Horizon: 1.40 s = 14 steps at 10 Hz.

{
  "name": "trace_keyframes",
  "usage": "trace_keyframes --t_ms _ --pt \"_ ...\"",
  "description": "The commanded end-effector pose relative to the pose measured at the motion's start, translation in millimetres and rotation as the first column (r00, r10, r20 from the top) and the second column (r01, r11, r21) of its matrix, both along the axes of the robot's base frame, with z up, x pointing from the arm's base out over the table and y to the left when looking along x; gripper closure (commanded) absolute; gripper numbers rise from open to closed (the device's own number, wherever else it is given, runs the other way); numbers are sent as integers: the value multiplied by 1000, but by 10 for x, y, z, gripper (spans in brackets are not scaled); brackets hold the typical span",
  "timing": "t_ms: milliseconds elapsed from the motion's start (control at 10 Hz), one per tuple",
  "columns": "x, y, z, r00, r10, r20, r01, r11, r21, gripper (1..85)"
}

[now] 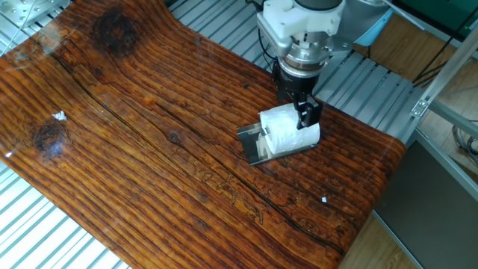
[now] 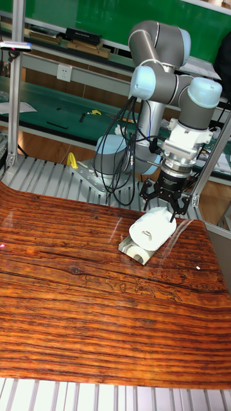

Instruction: Take the roll of paper down from the shelf

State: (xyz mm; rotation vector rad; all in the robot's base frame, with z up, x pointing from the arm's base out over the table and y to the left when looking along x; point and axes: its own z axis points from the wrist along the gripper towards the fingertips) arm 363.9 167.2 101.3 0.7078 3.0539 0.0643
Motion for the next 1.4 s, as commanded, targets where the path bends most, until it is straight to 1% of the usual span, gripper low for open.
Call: trace_keyframes --t_ms 0,100,300,600,1300 --pt "-50 104 -36 1000 -9 -18 10 1000 28 60" --pt "-70 132 -43 1000 -8 -26 9 999 38 60" --pt "-93 120 -54 999 -9 -37 11 999 38 103" --pt "-114 105 -72 999 -1 -46 3 999 38 130" --pt "-114 79 -123 999 -1 -50 3 999 34 250"
